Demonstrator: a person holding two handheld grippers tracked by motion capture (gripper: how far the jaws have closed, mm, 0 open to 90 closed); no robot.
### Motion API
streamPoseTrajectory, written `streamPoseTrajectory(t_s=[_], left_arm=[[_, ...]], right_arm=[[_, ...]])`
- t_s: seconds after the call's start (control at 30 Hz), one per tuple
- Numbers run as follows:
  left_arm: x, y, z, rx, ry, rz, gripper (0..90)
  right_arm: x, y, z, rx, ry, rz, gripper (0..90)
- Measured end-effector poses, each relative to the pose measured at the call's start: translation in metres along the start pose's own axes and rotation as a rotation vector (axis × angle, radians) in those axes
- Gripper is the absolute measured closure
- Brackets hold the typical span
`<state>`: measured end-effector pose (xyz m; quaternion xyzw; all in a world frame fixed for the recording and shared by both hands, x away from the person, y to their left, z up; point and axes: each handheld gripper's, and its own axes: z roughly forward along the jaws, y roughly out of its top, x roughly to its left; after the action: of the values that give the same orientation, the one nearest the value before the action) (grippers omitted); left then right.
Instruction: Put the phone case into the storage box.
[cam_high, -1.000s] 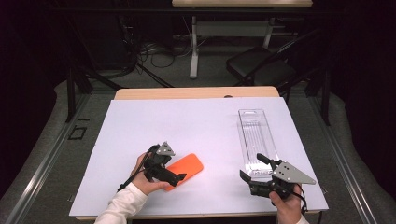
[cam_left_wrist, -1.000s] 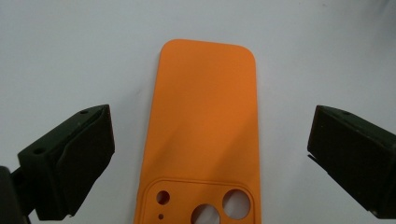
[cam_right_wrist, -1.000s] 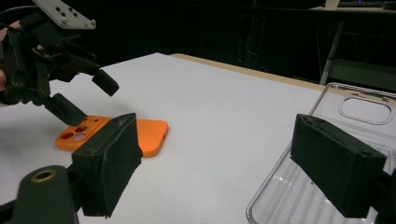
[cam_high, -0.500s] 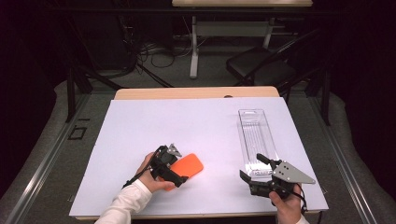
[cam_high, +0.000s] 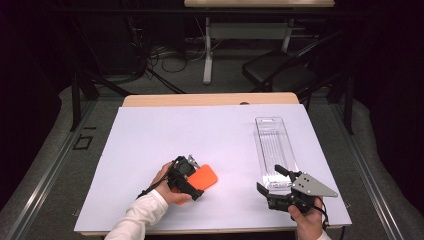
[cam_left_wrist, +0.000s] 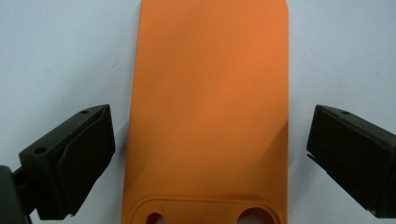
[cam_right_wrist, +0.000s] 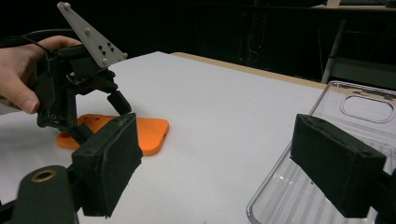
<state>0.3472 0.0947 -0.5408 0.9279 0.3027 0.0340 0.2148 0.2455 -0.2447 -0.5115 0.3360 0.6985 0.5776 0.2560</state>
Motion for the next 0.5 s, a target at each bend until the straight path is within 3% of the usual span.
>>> streamPoseTrajectory(t_s=[0.5], left_arm=[[0.0003, -0.0024, 0.0045, 0.012, 0.026, 0.011, 5.4]], right_arm=[[0.0002, -0.0009, 0.0016, 0.001, 0.004, -0.001, 15.0]])
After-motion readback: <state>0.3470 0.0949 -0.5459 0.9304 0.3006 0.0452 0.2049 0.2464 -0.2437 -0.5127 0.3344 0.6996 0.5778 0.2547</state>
